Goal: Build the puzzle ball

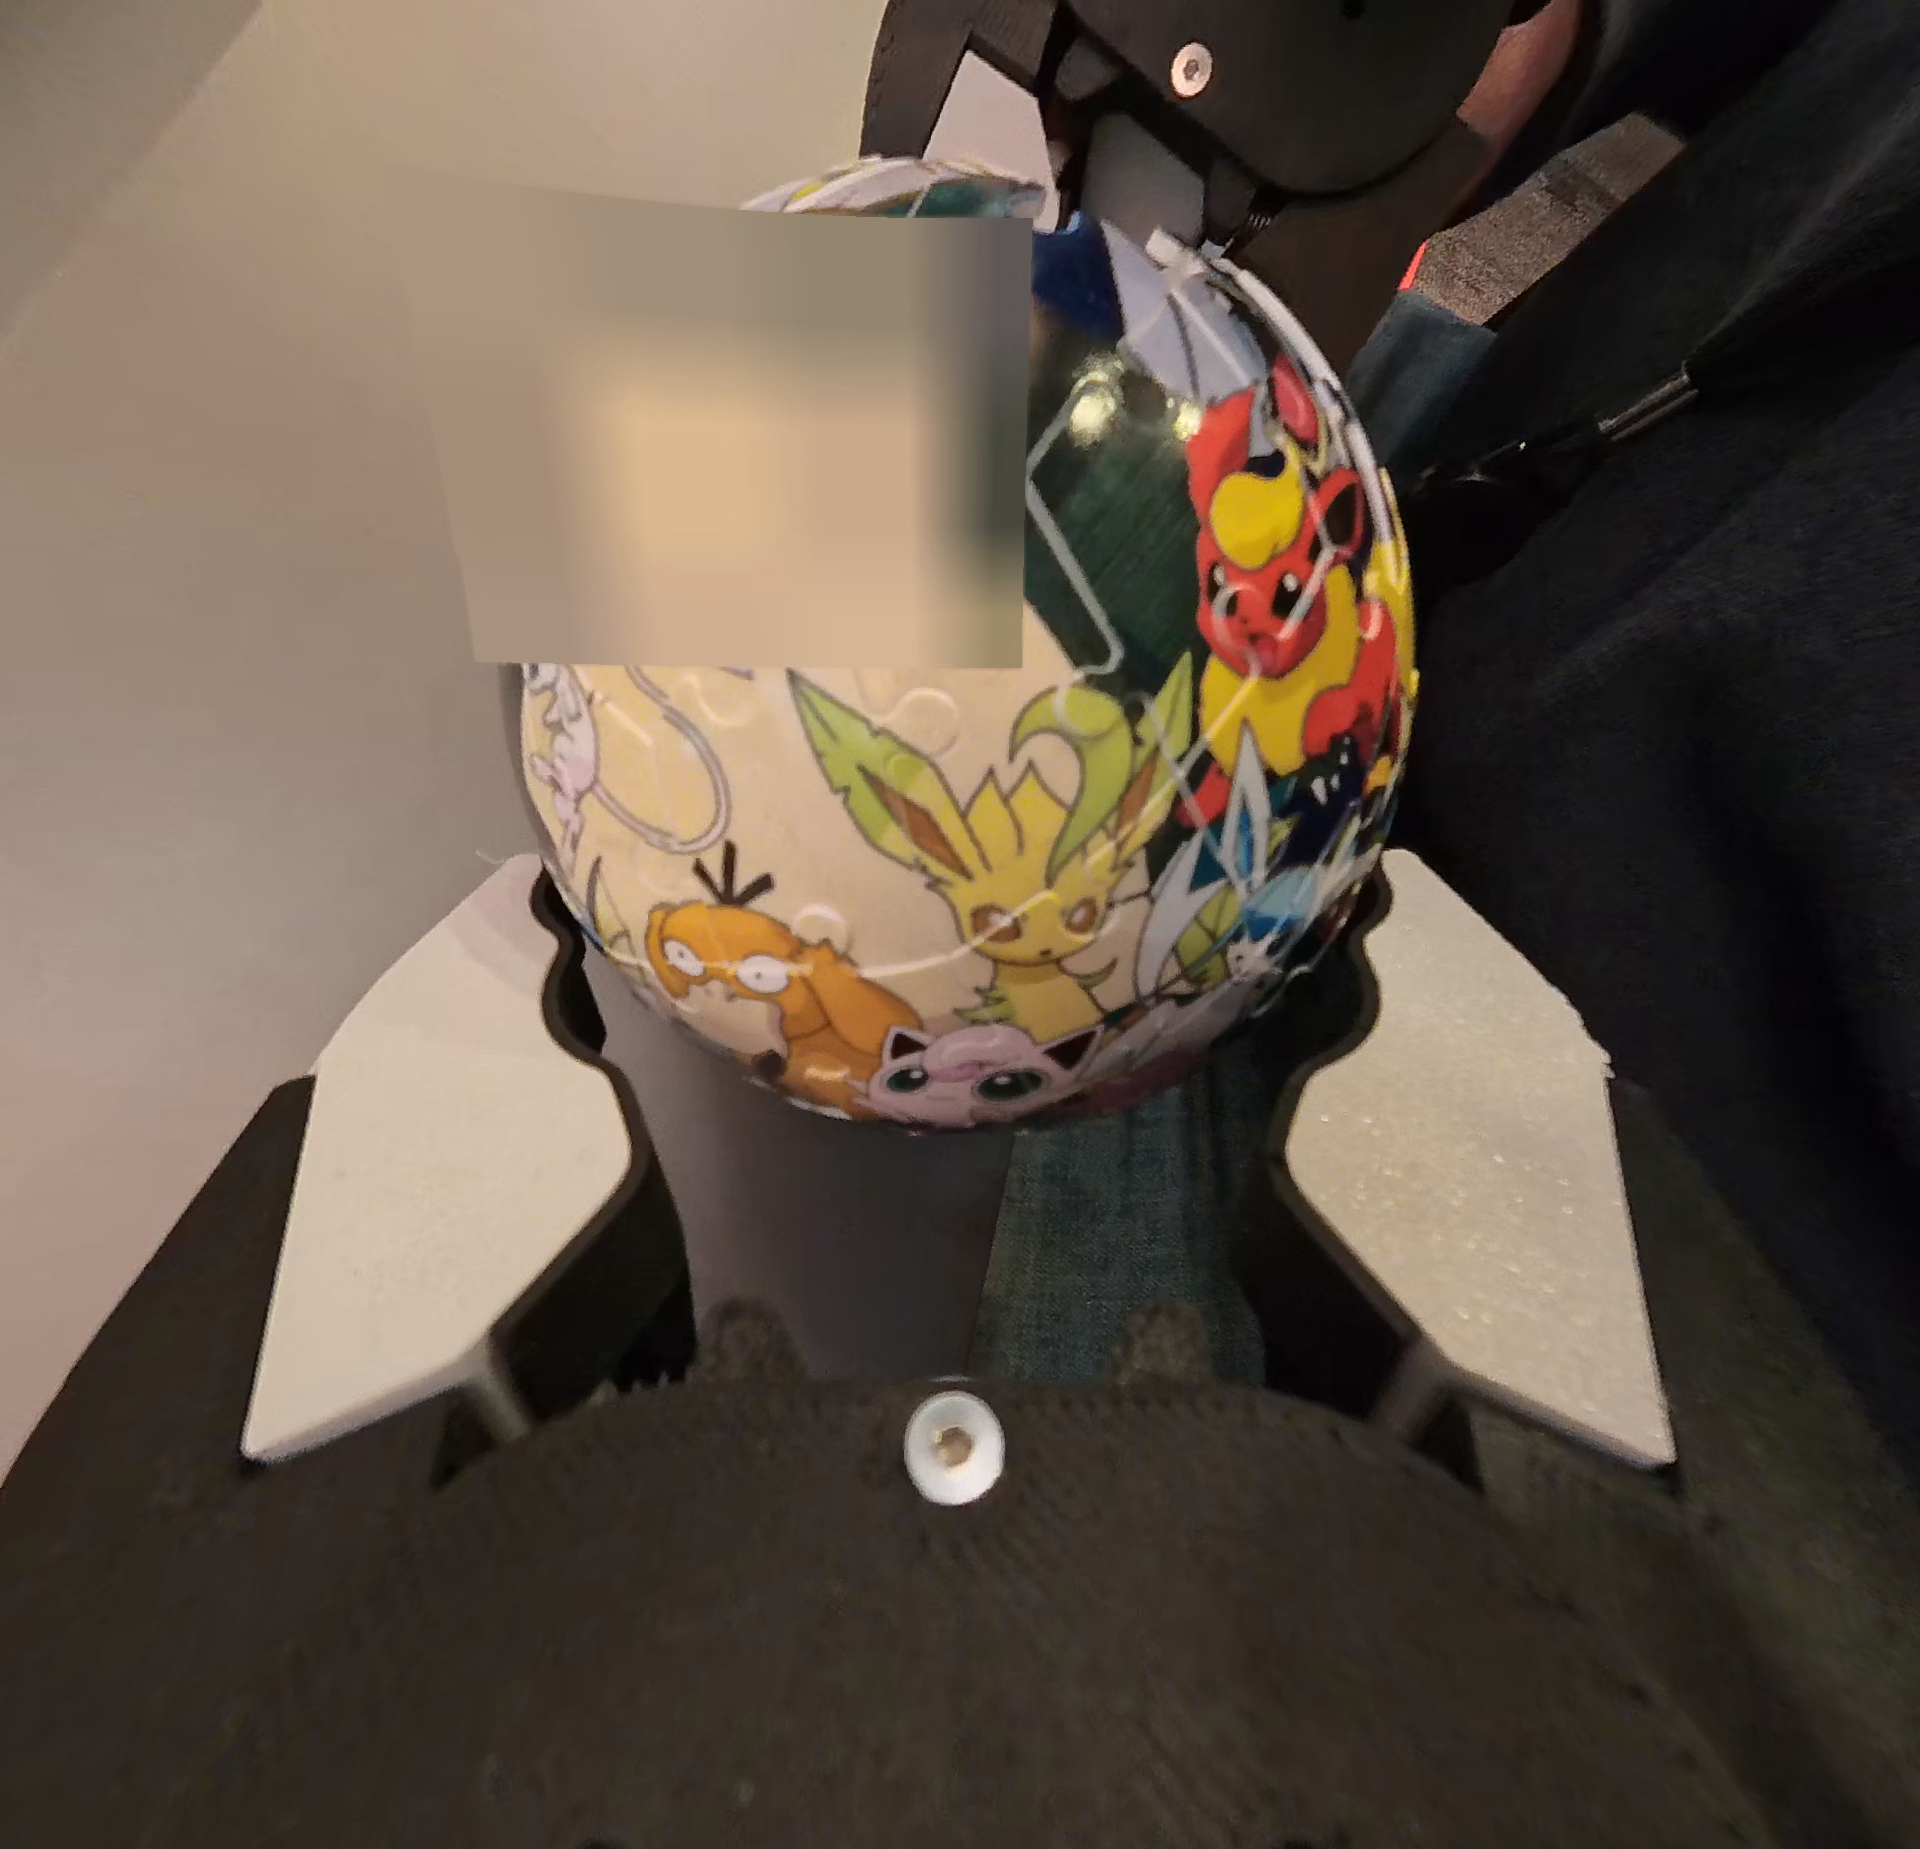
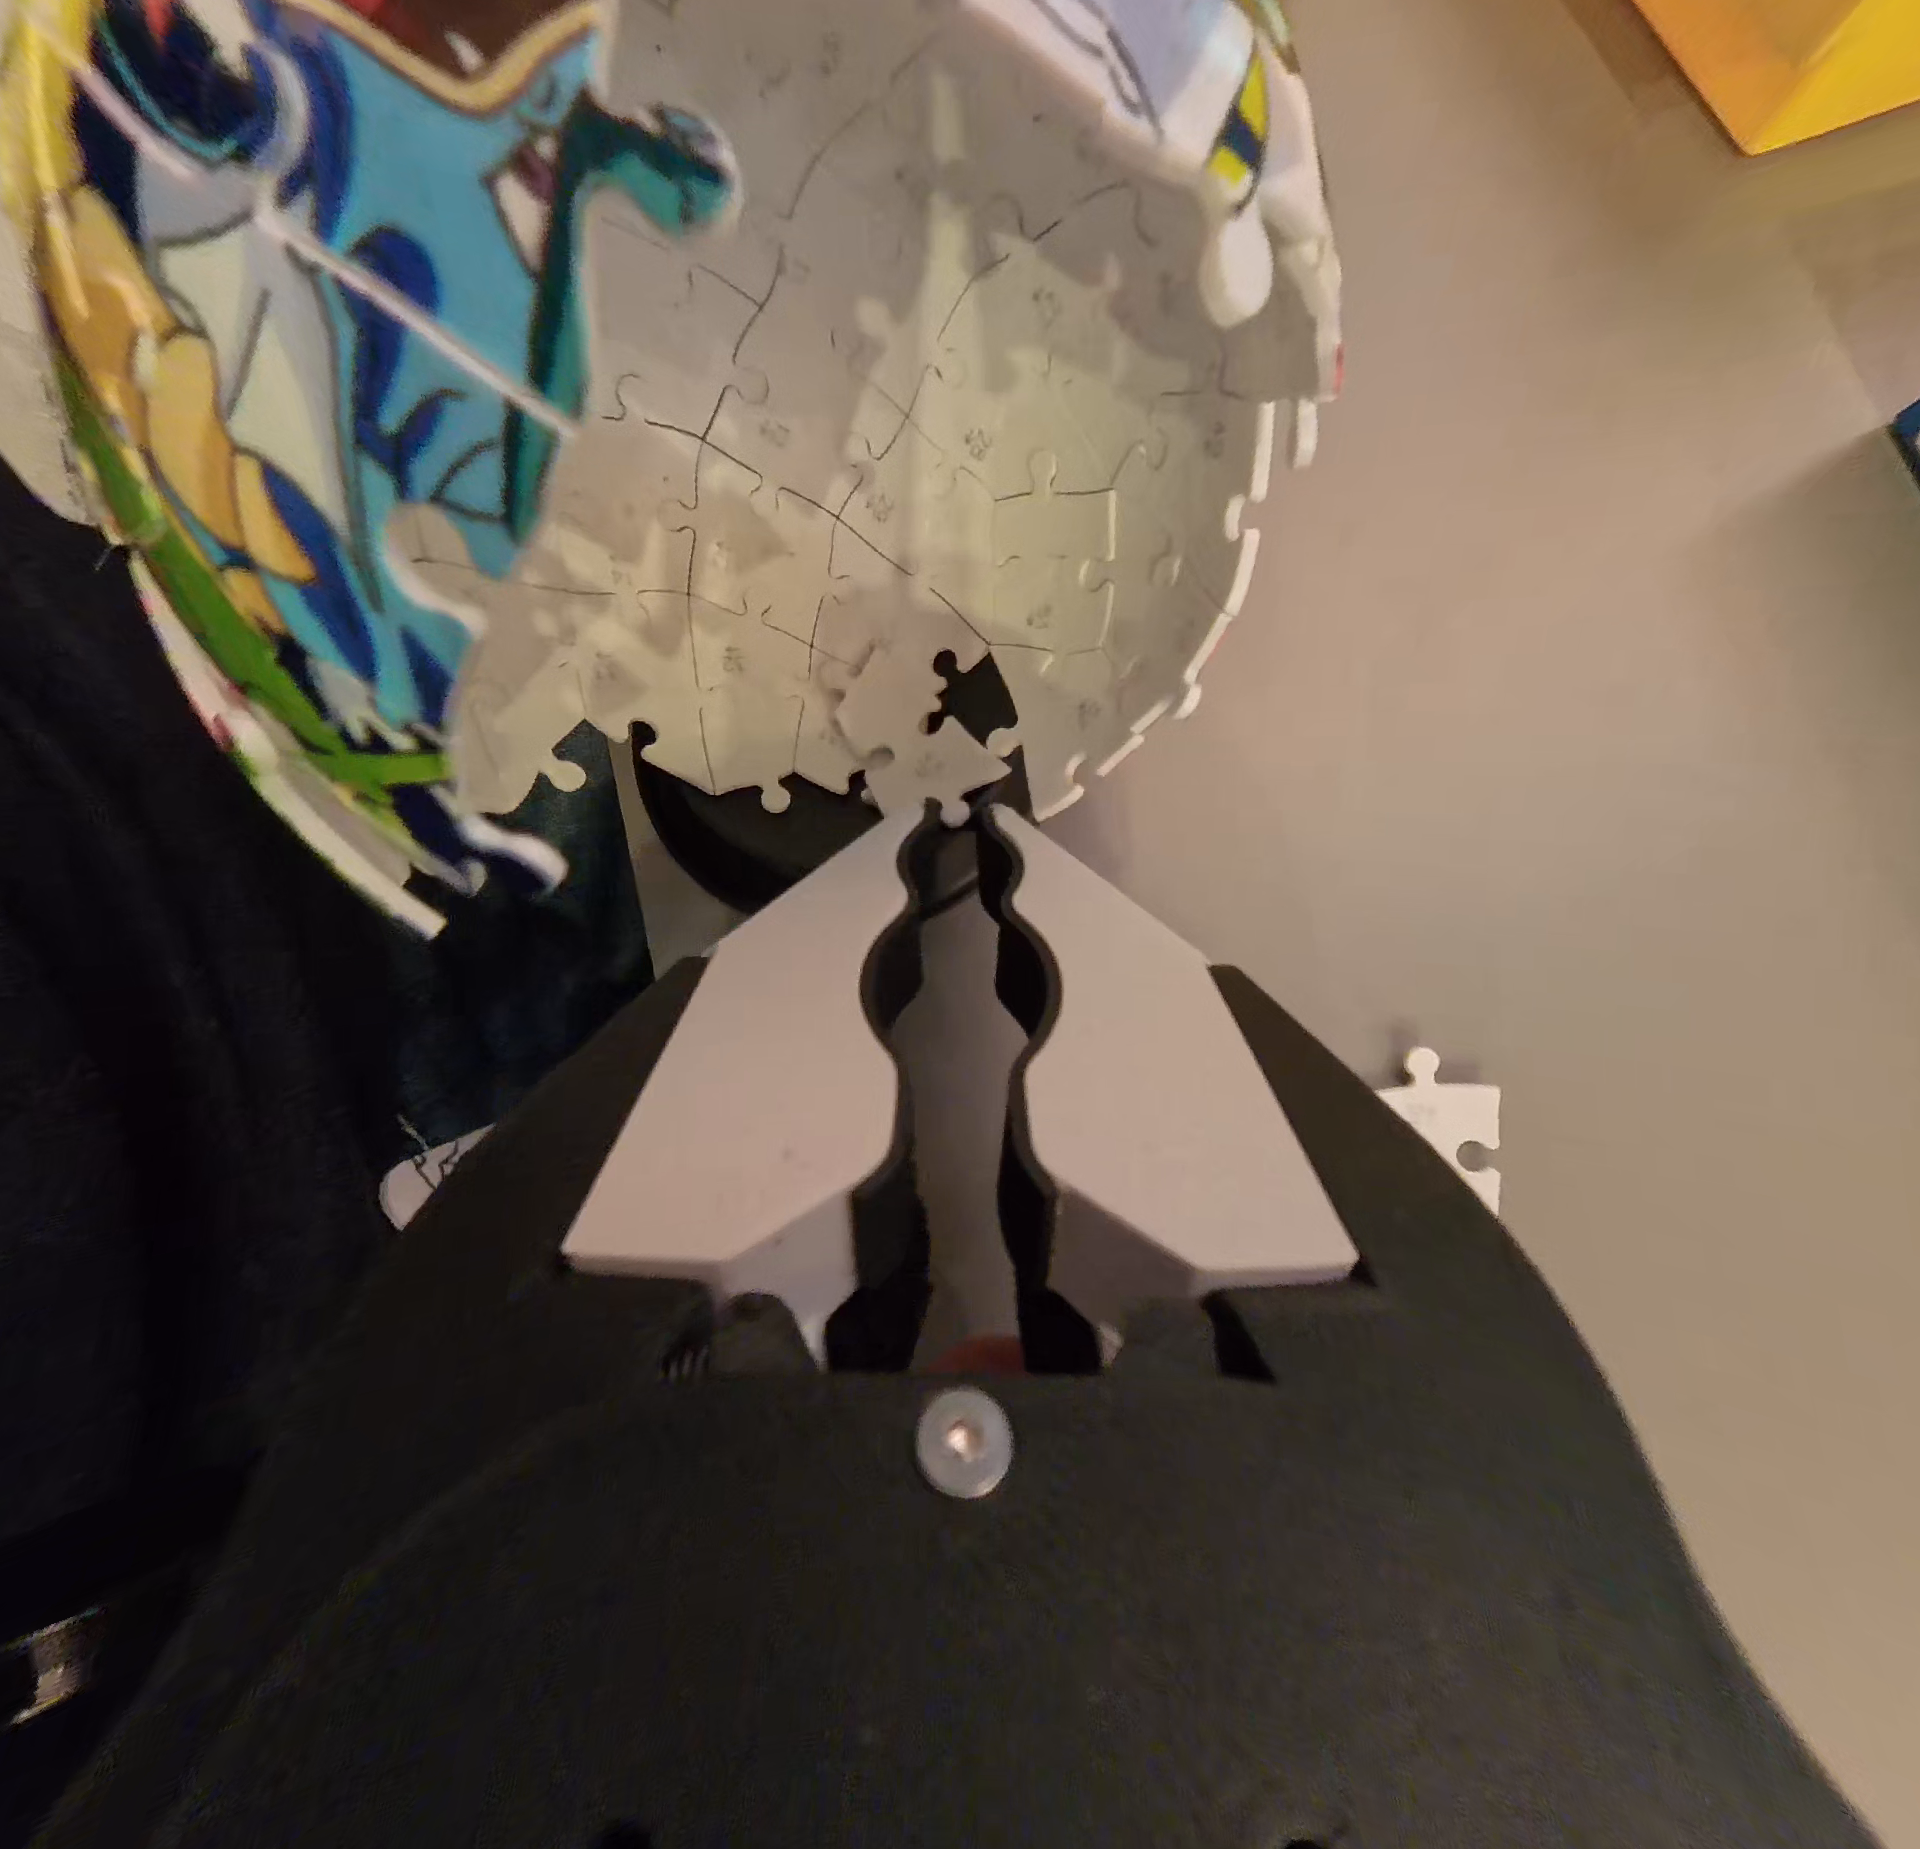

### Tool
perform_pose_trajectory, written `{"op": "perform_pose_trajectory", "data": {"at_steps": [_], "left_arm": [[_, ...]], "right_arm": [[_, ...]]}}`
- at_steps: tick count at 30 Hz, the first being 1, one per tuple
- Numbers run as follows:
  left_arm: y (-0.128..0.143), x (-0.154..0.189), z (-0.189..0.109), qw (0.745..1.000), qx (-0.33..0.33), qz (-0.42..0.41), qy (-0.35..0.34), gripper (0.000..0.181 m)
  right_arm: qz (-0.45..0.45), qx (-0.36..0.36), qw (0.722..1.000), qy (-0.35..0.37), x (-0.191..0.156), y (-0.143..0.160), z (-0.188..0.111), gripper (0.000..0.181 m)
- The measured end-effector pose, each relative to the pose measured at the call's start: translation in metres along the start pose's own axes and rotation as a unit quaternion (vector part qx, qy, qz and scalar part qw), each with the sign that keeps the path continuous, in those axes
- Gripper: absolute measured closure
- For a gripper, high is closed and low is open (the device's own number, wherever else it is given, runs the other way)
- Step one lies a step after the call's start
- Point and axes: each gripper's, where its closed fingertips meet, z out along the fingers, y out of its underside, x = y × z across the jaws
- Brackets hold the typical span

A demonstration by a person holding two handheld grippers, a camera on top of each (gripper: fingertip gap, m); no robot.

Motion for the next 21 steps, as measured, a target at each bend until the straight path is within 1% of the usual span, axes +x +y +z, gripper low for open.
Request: {"op": "perform_pose_trajectory", "data": {"at_steps": [13, 17, 21], "left_arm": [[0.000, -0.001, 0.000, 1.000, 0.003, -0.002, 0.005, 0.047], [0.001, -0.001, 0.000, 1.000, 0.003, -0.003, 0.004, 0.047], [0.001, -0.001, 0.000, 1.000, 0.003, -0.004, 0.004, 0.047]], "right_arm": [[-0.022, 0.010, 1.000, -0.003, -0.002, -0.004, -0.005, 0.179], [-0.014, 0.021, 1.000, 0.005, -0.001, -0.007, -0.011, 0.179], [0.000, 0.035, 0.999, 0.033, 0.003, -0.012, -0.019, 0.179]]}}
